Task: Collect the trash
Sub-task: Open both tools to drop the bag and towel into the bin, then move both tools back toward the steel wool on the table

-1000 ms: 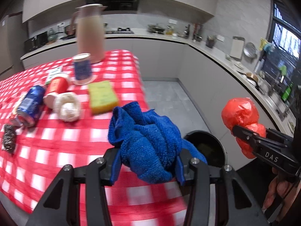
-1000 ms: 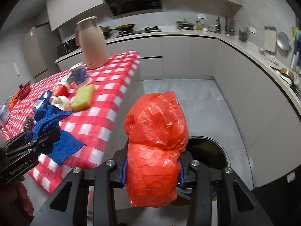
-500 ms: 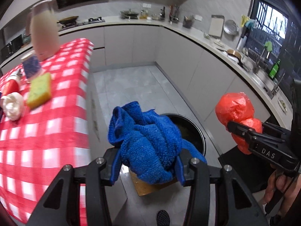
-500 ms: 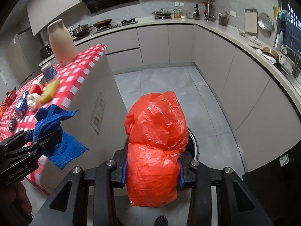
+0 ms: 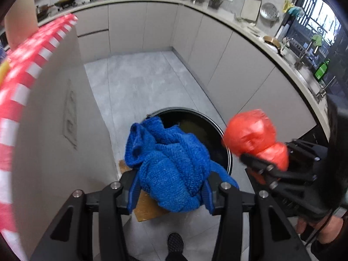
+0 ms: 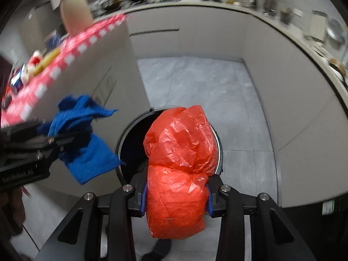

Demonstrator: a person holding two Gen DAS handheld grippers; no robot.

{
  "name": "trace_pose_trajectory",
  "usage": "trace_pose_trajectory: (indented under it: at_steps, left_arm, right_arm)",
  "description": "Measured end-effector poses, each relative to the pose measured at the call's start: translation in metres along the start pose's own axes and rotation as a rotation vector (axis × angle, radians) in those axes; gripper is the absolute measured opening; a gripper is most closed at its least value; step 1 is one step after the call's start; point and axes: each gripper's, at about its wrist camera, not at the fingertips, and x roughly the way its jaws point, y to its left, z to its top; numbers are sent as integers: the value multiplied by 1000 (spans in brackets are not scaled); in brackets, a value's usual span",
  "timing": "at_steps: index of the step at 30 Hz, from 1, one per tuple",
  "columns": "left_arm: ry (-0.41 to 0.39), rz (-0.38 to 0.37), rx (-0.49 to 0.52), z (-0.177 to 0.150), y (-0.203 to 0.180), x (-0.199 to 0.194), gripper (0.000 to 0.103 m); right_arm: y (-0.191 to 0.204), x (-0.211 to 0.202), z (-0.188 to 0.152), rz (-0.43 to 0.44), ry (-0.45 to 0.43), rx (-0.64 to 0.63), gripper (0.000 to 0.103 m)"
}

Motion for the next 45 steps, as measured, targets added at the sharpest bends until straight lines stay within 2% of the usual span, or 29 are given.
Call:
trace_pose_trajectory:
  at_steps: [2,3,4,5,6,9,14,19,26,45]
  left_arm:
    - [34,-41,-27,2,0,21,57]
    - [50,-45,-41,2,2,33,72]
    - [51,1,-63,0,7,43,88]
    - [52,49,-85,-1,12,50,92]
    - [54,79,-104,-2,17,54,93]
    - [67,118,-143,-5,24,58,94]
    - [84,173,-119,-11,10,60,98]
    - [85,183,-92,-8,-4,59,98]
    - [51,206,-76,-2,-7,43,98]
    - [-132,230,-77,6,-19,-54,98]
  right_arm:
    - [-3,24,-1,21,37,-57,42]
    - [-4,38,-2,34,54,-102,44]
    - [-4,49,-3,41,66,-146,60]
    - [-3,67,-6,12,89,-228,74]
    - [-3,79,-9,-28,100,-277,95]
    - [-18,97,-12,-34,134,-286,102]
    - [-35,97,-7,-47,119,-193,103]
    - [-41,97,-1,-47,131,-108,103]
    - [-42,85,6,-58,106,-88,103]
    - [-33,-26,25,-96,-87,-32,103]
